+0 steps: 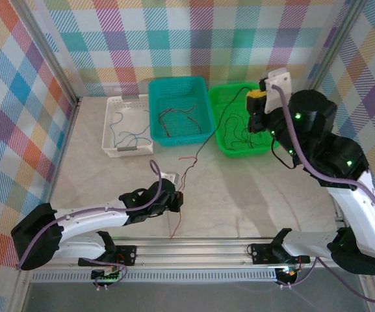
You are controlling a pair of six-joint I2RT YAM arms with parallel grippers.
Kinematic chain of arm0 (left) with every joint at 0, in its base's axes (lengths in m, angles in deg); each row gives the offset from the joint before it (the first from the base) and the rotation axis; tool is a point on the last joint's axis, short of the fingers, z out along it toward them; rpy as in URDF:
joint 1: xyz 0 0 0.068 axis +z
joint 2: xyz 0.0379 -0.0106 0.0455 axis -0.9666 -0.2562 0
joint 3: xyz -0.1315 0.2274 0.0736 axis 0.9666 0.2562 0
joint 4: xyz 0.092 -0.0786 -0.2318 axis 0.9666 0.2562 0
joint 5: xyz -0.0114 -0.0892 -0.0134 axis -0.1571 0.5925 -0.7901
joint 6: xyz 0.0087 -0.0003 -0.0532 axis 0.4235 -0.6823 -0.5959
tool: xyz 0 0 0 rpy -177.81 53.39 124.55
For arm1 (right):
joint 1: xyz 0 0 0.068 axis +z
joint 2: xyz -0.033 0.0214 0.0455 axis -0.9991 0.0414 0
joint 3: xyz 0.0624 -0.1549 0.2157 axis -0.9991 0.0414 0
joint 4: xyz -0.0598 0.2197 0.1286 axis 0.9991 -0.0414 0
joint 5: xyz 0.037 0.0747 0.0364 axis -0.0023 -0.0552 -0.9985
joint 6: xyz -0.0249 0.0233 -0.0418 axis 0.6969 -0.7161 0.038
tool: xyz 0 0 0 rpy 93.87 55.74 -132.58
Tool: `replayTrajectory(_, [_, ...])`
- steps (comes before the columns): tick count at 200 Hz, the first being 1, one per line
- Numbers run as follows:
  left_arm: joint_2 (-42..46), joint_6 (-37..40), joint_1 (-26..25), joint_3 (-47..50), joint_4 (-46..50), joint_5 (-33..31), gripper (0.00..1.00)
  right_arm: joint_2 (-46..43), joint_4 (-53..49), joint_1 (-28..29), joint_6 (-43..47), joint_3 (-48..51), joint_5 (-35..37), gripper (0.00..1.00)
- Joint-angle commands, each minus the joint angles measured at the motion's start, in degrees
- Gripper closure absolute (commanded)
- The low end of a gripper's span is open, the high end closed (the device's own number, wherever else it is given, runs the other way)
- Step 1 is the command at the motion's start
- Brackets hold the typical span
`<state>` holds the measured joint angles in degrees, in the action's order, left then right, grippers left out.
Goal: Untangle the cables
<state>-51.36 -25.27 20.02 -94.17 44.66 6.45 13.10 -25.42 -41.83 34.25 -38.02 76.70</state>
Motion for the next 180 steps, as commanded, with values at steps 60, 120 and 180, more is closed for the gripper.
replayTrajectory(60, [8.02,-0.49,12.99,4.76,7.67,2.91,1.00,2.39,4.41,-0.22,8.55,-11.66,6.80,1.00])
replayTrajectory(120, [4.68,-0.85,16.03,2.82,11.62,1.80,1.00,7.05,3.00,-0.22,10.57,-21.18,6.59,1.00])
replayTrajectory(180, [-0.35,-1.72,20.03,3.88,9.12,5.05,1.00,9.79,2.81,-0.18,11.28,-28.12,4.69,1.00])
